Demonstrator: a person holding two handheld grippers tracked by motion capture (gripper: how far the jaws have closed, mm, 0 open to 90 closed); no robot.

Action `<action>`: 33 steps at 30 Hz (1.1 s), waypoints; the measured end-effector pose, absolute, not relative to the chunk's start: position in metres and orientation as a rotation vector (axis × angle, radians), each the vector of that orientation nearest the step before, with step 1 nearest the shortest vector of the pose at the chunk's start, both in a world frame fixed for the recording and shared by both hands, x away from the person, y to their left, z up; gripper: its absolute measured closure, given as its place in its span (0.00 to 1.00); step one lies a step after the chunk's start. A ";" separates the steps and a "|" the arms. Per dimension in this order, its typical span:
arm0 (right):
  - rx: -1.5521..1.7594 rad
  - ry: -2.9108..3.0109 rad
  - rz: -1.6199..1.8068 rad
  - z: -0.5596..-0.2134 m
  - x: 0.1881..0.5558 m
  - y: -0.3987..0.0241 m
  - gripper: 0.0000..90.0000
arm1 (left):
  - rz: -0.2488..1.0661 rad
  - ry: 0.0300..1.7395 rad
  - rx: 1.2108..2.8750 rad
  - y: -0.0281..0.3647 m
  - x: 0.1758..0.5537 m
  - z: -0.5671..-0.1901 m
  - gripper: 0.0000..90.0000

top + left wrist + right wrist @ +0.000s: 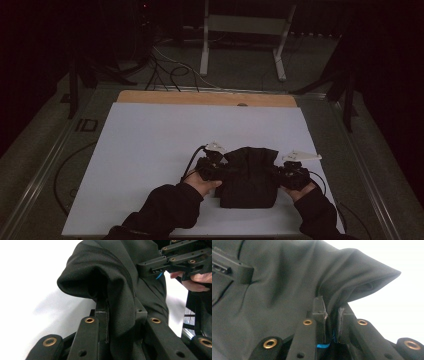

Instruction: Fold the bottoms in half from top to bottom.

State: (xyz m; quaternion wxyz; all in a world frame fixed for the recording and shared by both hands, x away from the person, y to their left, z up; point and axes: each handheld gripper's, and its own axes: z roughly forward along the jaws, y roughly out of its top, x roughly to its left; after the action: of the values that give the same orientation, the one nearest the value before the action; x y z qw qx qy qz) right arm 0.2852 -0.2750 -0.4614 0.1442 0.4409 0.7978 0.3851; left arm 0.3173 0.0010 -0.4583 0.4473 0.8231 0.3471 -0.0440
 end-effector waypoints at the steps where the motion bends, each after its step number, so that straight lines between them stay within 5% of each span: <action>1: 1.260 2.299 1.114 -0.458 0.287 -0.273 0.89 | -0.110 0.858 2.035 0.002 0.318 -0.457 0.83; 33: 1.117 2.292 1.221 -0.422 0.322 -0.211 0.89 | -0.003 0.887 1.987 0.073 0.337 -0.417 0.83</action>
State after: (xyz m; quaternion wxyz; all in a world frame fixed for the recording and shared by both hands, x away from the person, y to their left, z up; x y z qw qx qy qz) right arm 0.3222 -0.2113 -0.4216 0.1568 0.3901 0.8008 0.4265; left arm 0.3371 0.0732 -0.4172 0.4643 0.8088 0.3609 -0.0013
